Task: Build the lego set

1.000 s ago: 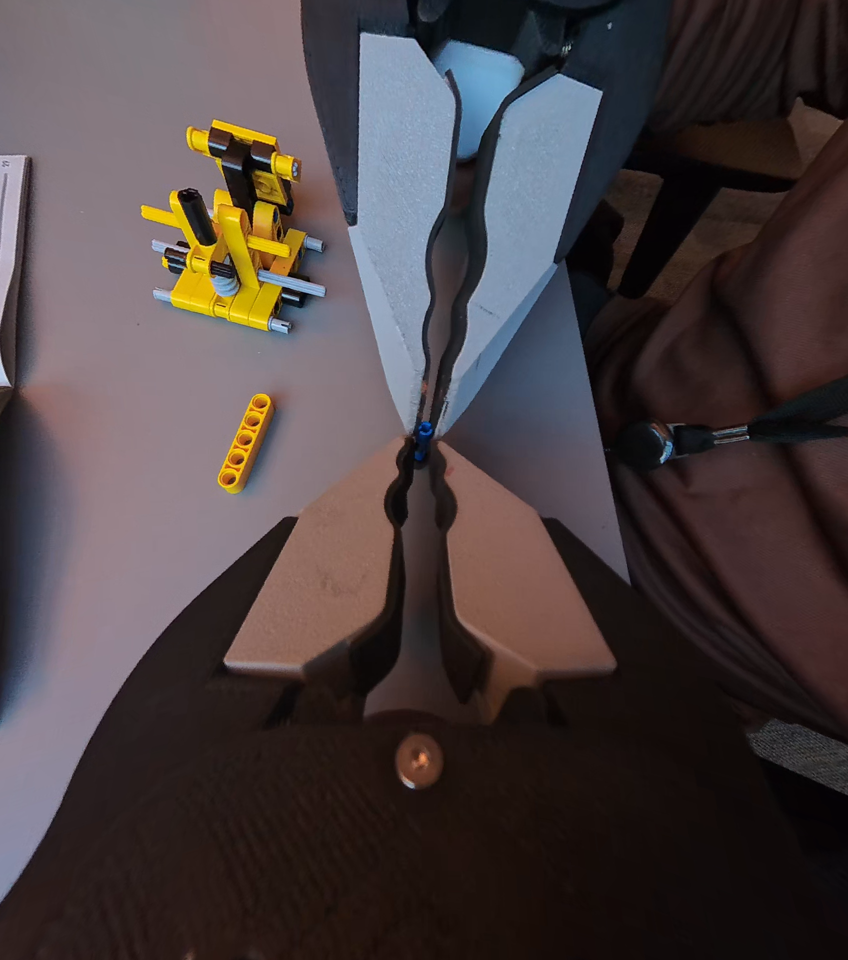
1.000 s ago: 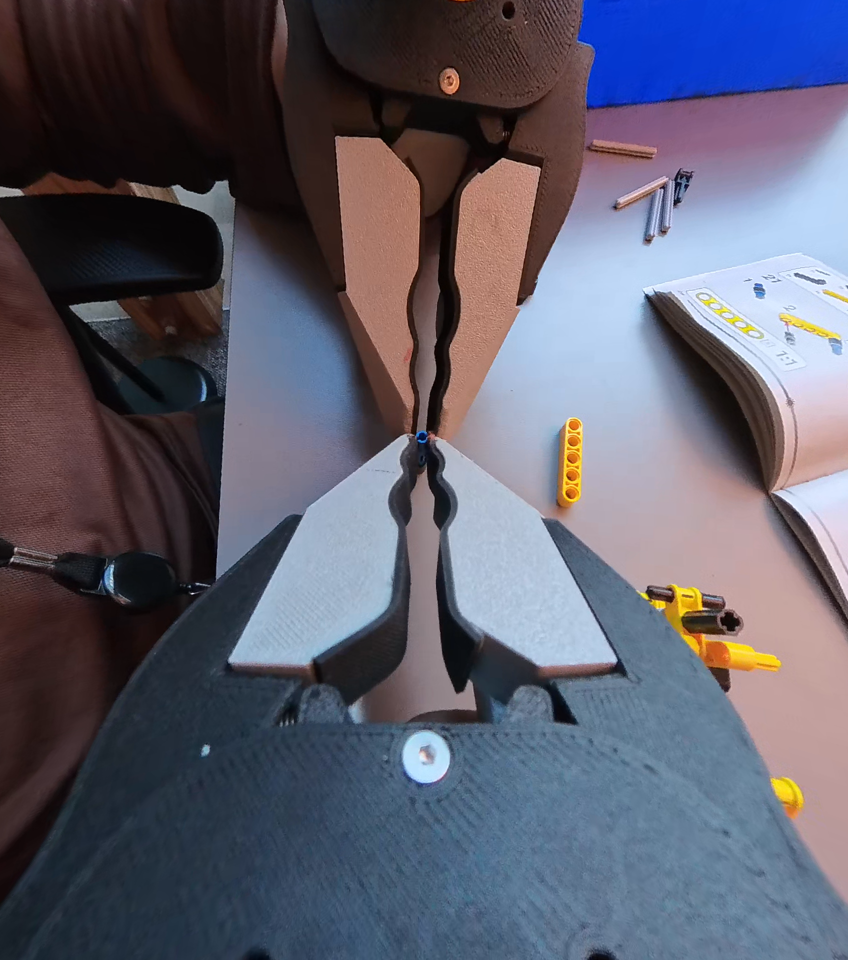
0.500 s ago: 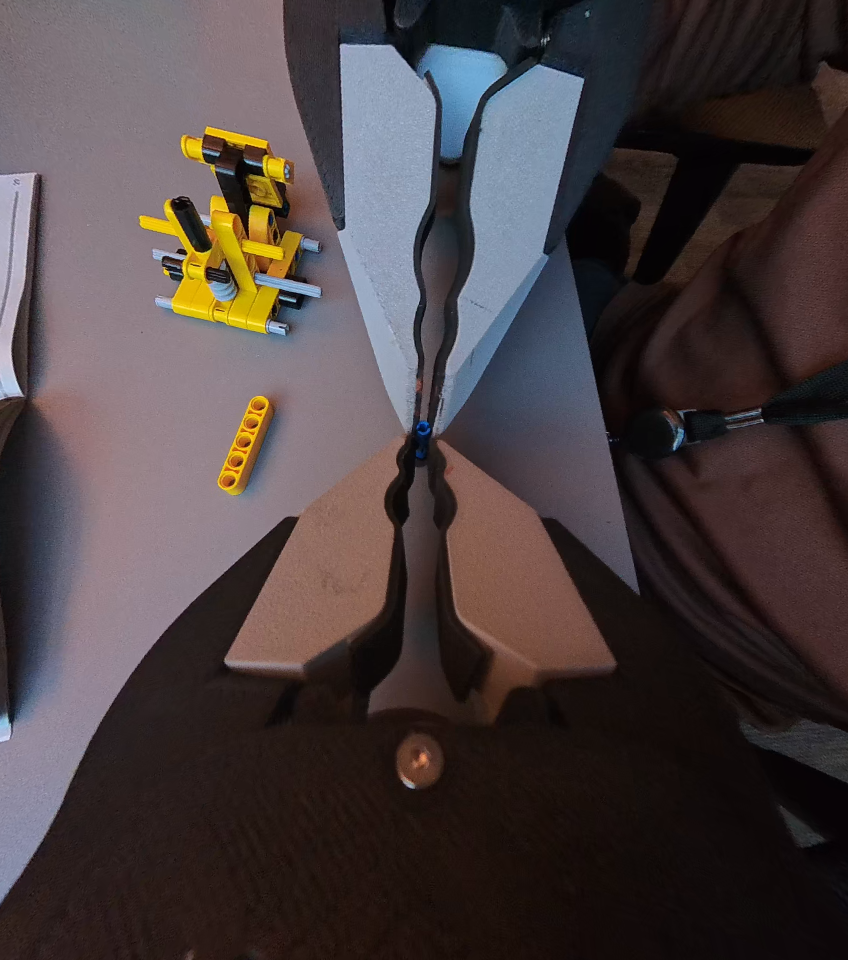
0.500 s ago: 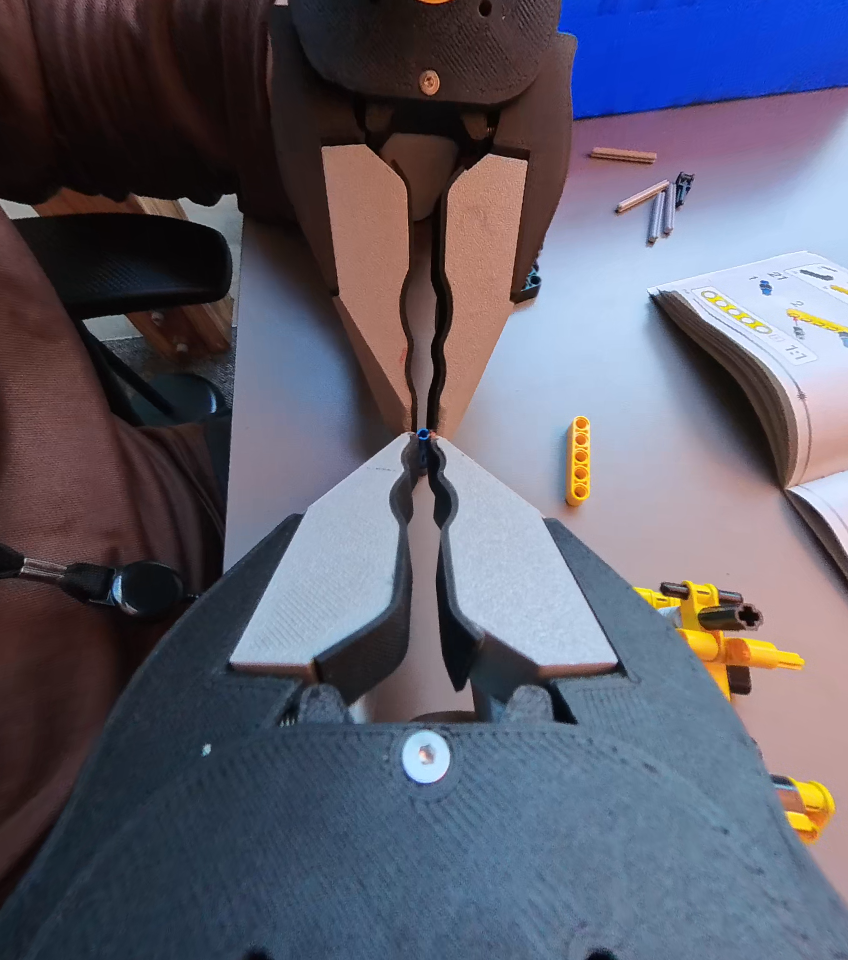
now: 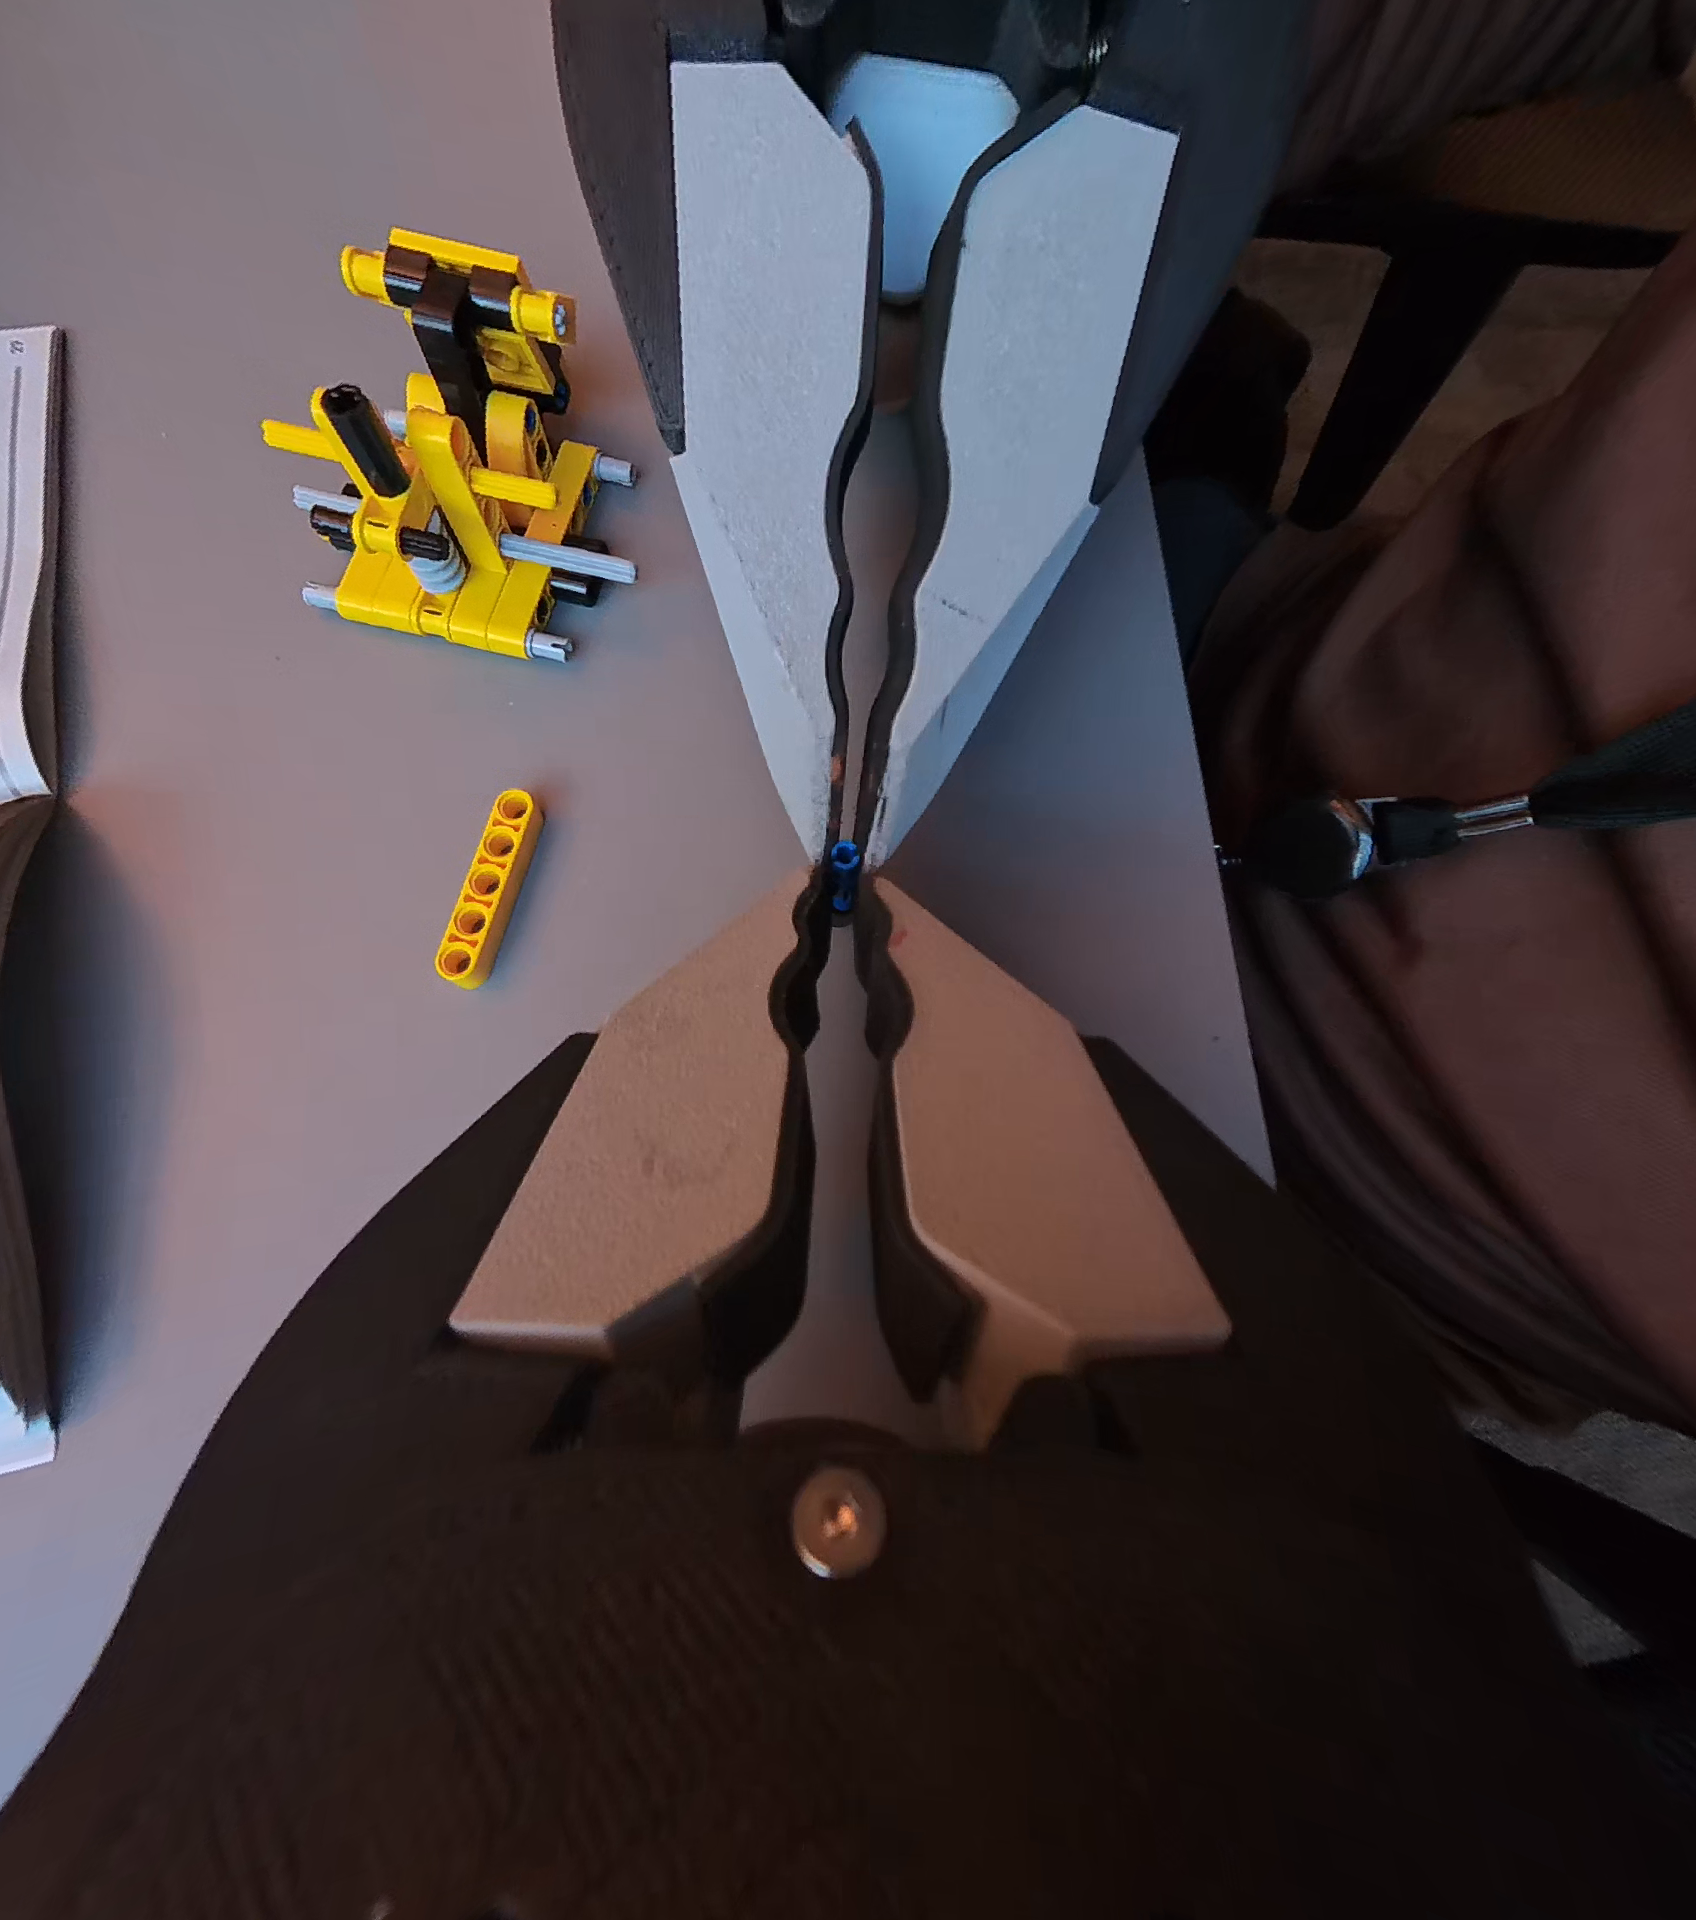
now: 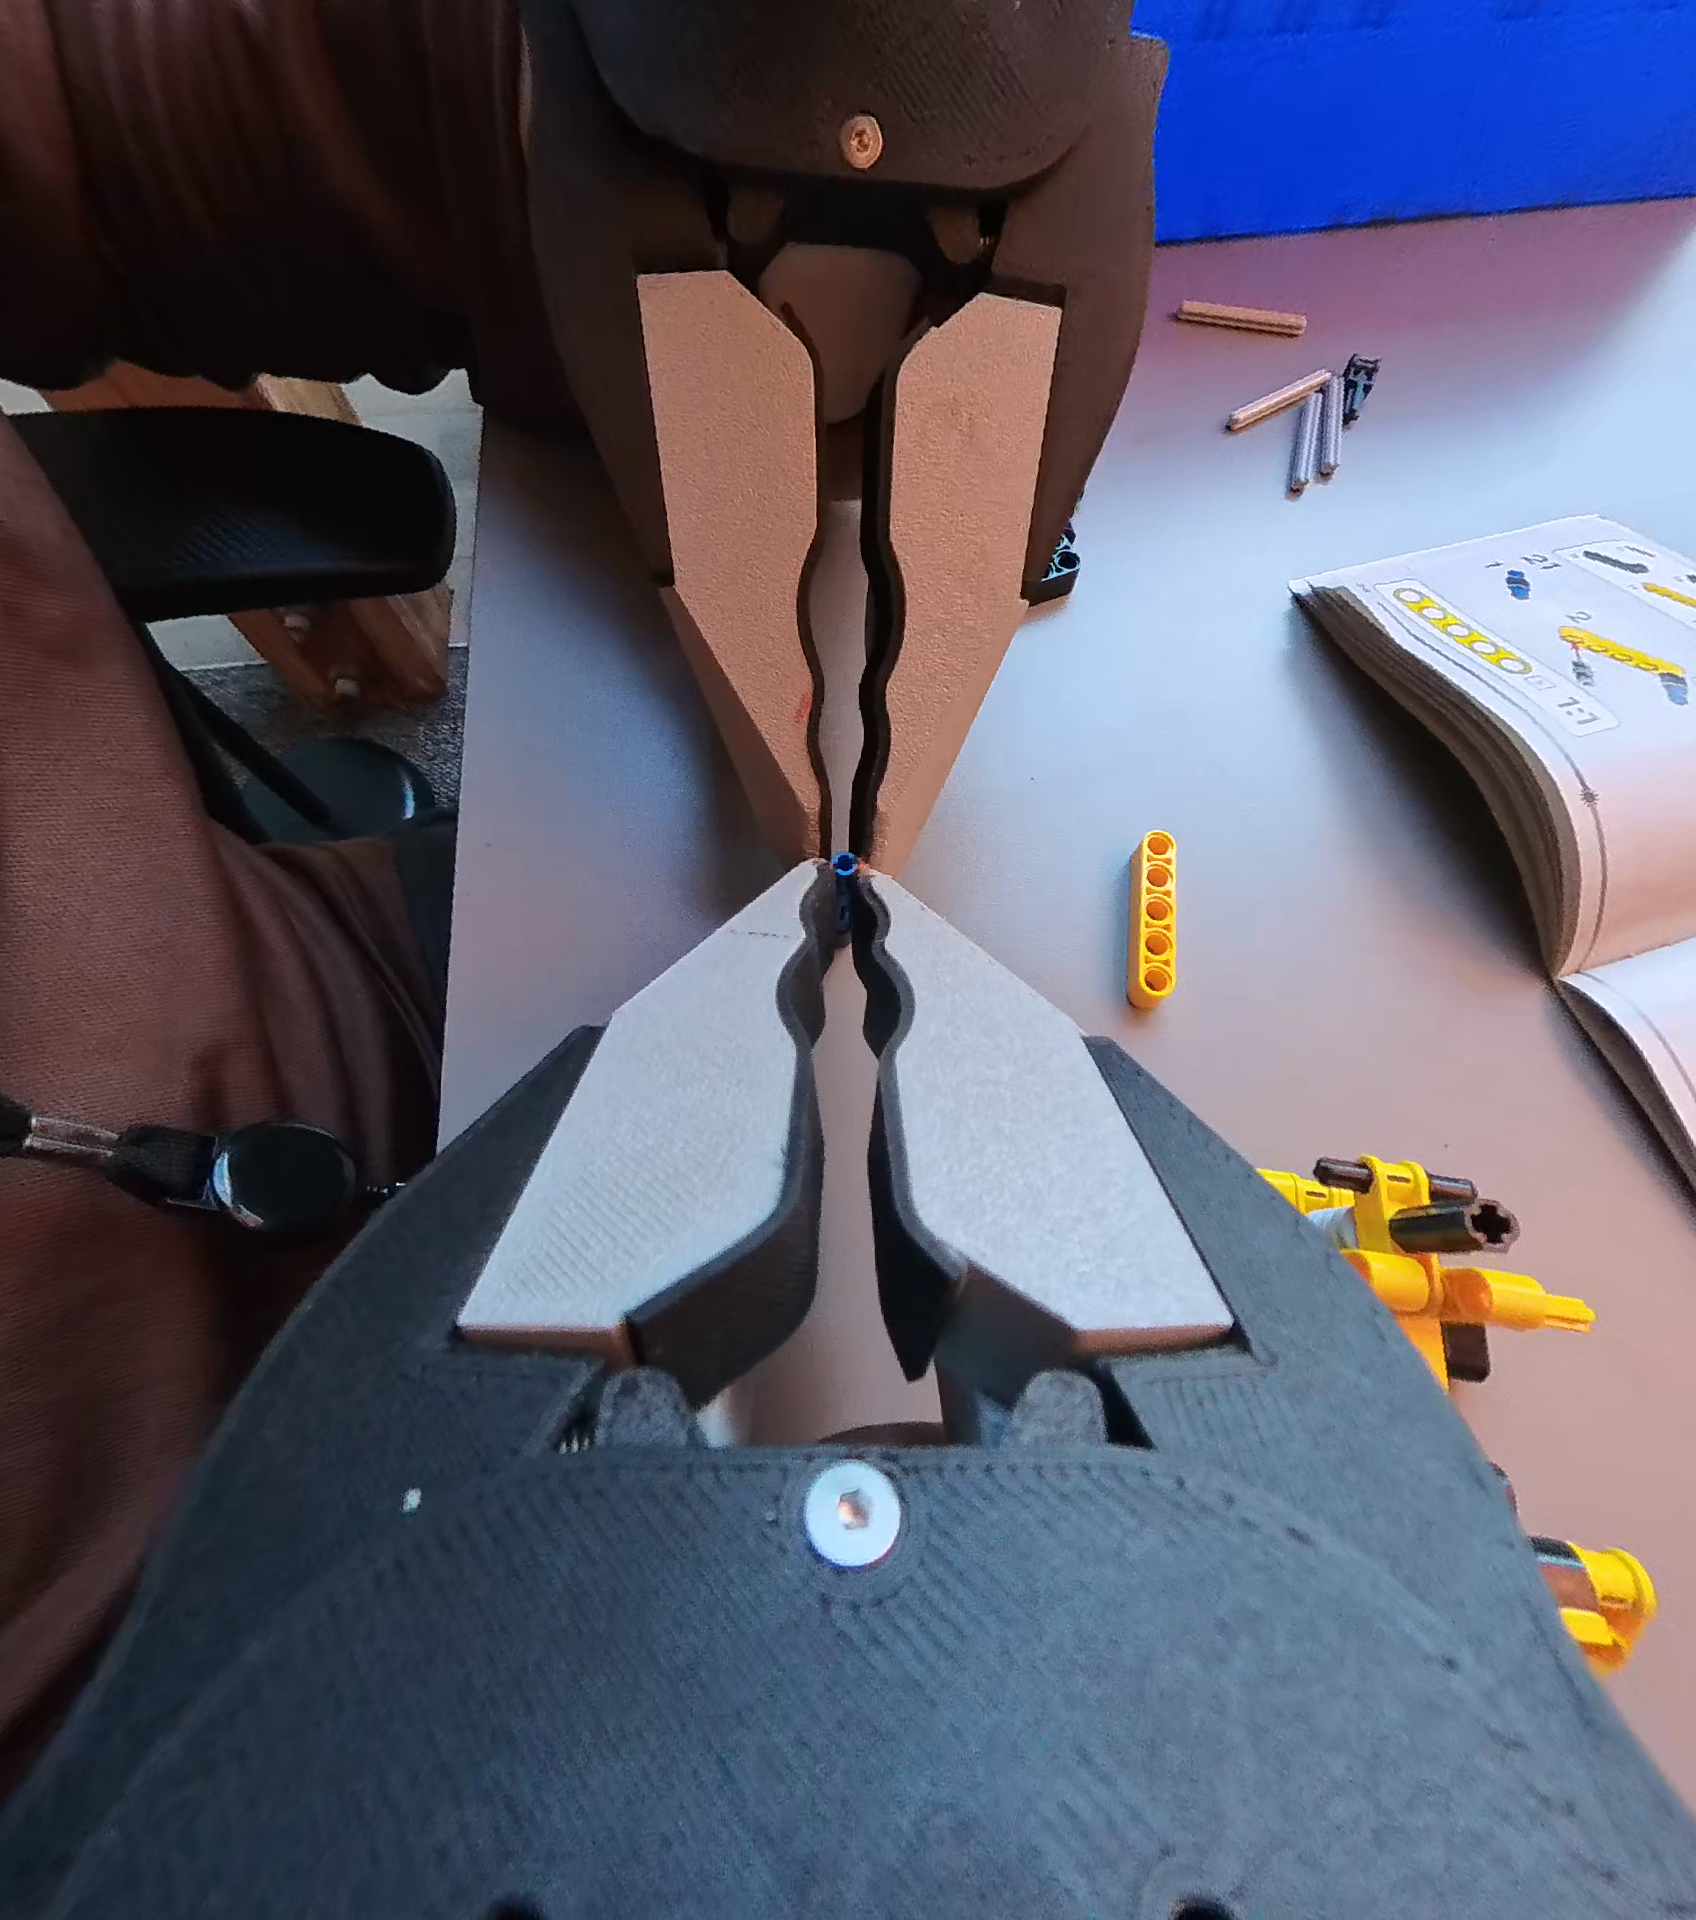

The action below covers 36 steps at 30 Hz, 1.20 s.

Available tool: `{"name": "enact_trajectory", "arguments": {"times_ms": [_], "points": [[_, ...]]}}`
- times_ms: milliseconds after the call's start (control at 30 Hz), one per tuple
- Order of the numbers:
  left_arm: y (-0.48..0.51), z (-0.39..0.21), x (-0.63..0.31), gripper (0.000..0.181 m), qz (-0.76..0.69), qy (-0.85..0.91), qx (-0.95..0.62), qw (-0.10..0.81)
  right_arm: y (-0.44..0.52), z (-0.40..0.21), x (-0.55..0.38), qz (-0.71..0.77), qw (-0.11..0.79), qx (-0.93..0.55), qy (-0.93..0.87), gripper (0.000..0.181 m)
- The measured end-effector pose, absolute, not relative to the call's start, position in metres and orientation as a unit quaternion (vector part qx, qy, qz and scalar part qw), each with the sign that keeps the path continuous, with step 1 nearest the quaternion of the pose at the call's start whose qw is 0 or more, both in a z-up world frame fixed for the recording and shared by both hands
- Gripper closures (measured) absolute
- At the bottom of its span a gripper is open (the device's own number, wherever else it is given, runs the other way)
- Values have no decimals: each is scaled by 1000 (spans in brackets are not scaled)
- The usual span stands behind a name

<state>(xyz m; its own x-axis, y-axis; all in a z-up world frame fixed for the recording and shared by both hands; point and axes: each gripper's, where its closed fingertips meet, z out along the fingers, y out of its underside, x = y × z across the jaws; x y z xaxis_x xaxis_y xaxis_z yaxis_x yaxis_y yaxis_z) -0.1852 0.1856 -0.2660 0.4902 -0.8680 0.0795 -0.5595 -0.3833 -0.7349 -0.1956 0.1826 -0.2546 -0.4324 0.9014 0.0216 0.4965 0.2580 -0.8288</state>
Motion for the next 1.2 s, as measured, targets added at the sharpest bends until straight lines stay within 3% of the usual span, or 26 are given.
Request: {"name": "enact_trajectory", "arguments": {"times_ms": [1200], "points": [[185, -267, -184, 180, -213, 455, -801, 325, 182, -255, -193, 364, 293, -448, -762, 180]]}}
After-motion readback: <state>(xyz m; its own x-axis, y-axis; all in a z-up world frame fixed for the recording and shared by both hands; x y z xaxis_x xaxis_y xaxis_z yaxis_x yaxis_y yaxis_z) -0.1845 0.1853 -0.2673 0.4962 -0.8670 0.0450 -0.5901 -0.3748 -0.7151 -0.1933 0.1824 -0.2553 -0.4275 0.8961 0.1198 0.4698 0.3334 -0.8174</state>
